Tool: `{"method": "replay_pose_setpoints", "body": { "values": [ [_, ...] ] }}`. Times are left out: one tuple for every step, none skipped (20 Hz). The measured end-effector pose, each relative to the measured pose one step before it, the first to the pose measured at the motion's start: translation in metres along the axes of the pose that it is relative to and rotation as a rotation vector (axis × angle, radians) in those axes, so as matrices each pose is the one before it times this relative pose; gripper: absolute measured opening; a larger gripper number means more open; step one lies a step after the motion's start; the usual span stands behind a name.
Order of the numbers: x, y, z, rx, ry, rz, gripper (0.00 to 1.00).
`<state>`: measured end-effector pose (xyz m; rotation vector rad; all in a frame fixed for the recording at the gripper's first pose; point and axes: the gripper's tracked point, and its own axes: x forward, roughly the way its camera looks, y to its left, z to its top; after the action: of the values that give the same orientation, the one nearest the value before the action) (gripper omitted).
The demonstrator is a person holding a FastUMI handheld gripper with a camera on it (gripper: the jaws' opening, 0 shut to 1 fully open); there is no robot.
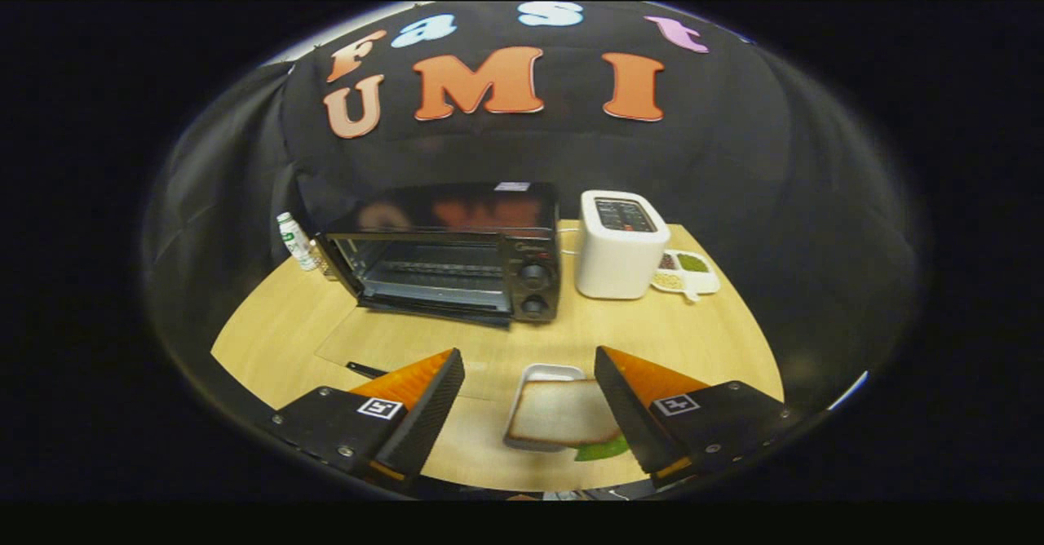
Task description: Open the toaster oven, put the food inside, and close the toaster oven door.
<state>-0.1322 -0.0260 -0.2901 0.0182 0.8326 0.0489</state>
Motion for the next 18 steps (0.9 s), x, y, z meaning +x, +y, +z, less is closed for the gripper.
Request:
{"method": "replay_pose_setpoints", "body": {
  "values": [
    [-0.00190,-0.01247,-0.00255,-0.00141,0.00780,-0.01898,0.96],
    [-0.00225,-0.01090,-0.00597,0.00101,0.01629,-0.01486,0.96],
    [-0.00127,-0.00830,-0.00569,0.00459,0.01720,-0.00657,0.96],
    [0.00034,-0.00518,-0.00609,0.00640,0.01592,-0.00251,0.96],
    [0.00221,-0.00379,-0.00641,0.00798,0.01817,-0.00099,0.96],
    [0.00542,-0.00268,-0.00465,0.00760,0.02293,-0.00109,0.96],
    [0.00560,-0.00221,-0.00565,0.00903,0.01578,-0.00036,0.96],
    [0.00508,-0.00257,-0.00697,0.00943,0.02036,0.00126,0.96],
    [0.00637,-0.00156,-0.00916,0.01007,0.03263,0.00470,0.96],
    [0.00611,-0.00135,-0.00852,0.01332,0.03097,0.00579,0.96],
    [0.00653,-0.00254,-0.00753,0.01676,0.02969,0.00729,0.96],
    [0.00683,-0.00033,-0.00631,0.02167,0.02824,0.00978,0.96],
    [0.00878,0.00235,-0.00634,0.02299,0.02097,0.01356,0.96],
    [0.00700,0.00191,-0.00616,0.02383,0.02689,0.00702,0.96],
    [0.00500,0.00062,-0.00644,0.01824,0.02358,0.01295,0.96],
    [0.00512,0.00135,-0.00409,0.01514,0.02066,0.00920,0.95],
    [0.00439,0.00479,-0.00455,0.01619,0.01526,0.02449,0.94],
    [0.00341,0.00354,-0.00248,0.01437,0.01263,0.01683,0.90]
  ]
}}
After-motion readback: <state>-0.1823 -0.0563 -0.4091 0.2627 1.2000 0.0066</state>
